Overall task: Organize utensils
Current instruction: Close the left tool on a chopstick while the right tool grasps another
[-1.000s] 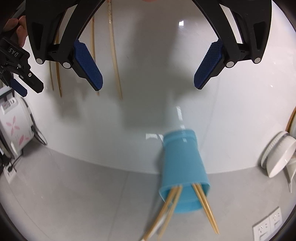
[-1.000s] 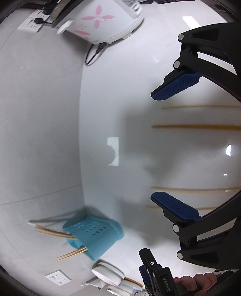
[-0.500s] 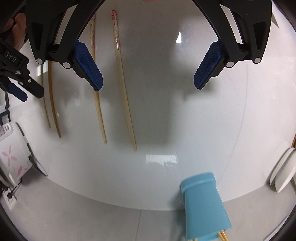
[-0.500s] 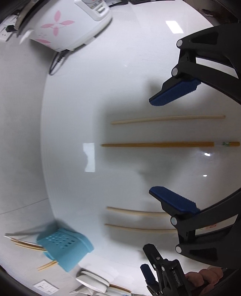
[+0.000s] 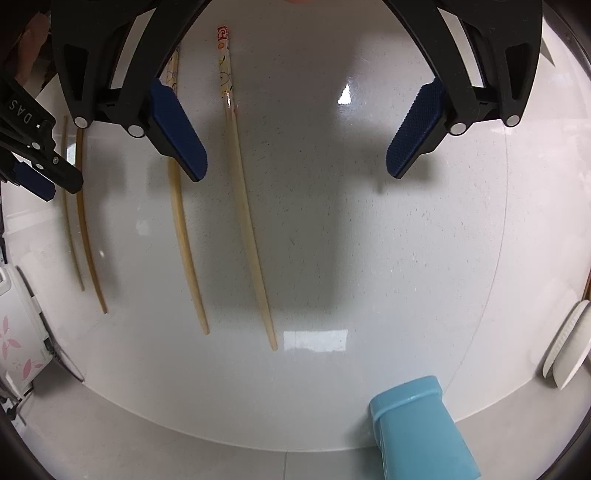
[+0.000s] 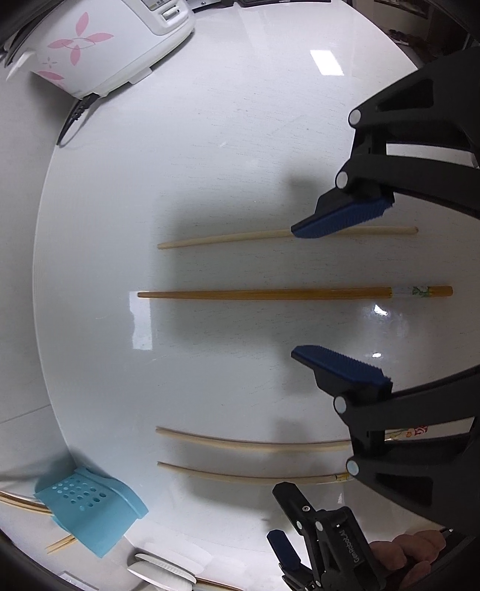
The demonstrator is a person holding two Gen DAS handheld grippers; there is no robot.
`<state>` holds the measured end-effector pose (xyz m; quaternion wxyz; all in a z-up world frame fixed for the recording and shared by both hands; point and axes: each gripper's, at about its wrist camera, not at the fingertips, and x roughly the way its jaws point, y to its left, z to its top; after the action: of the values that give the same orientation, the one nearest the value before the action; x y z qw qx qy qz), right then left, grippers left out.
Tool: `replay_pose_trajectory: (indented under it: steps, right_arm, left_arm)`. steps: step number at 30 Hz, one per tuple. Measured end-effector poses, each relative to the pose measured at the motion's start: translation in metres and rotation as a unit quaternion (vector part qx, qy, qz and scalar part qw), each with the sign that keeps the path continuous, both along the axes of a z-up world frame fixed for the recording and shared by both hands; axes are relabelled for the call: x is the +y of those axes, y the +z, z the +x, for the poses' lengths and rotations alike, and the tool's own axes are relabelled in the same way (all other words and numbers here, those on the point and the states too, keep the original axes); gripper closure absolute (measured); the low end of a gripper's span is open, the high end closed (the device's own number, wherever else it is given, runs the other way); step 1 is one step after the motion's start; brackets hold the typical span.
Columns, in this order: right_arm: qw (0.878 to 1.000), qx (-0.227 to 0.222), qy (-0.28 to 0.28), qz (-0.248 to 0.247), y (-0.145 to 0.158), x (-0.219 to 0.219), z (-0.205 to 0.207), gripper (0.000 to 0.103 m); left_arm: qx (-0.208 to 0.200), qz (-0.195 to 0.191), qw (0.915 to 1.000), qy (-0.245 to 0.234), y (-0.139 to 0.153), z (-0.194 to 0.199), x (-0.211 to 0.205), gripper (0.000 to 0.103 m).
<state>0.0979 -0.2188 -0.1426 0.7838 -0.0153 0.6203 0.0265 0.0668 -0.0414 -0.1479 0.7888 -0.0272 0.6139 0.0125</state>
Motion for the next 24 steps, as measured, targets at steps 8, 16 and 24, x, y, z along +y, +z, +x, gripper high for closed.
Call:
replay_pose_trajectory:
  steps: [8,16,24]
  right_arm:
    - [1.000,0.022,0.002,-0.005,-0.008,0.004,0.005,0.066]
    - [0.999,0.033,-0.011,-0.010,-0.013,0.002,0.008,0.077]
    - [0.999,0.033,-0.016,-0.009,-0.012,0.008,0.011,0.097]
  left_arm:
    - [0.025,0.021,0.9995,0.004,-0.007,0.004,-0.002,0.025]
    - [0.040,0.024,0.9989,-0.010,0.002,0.007,-0.008,0.066]
    - [0.051,0.022,0.9983,-0.015,0.003,0.010,-0.014,0.097]
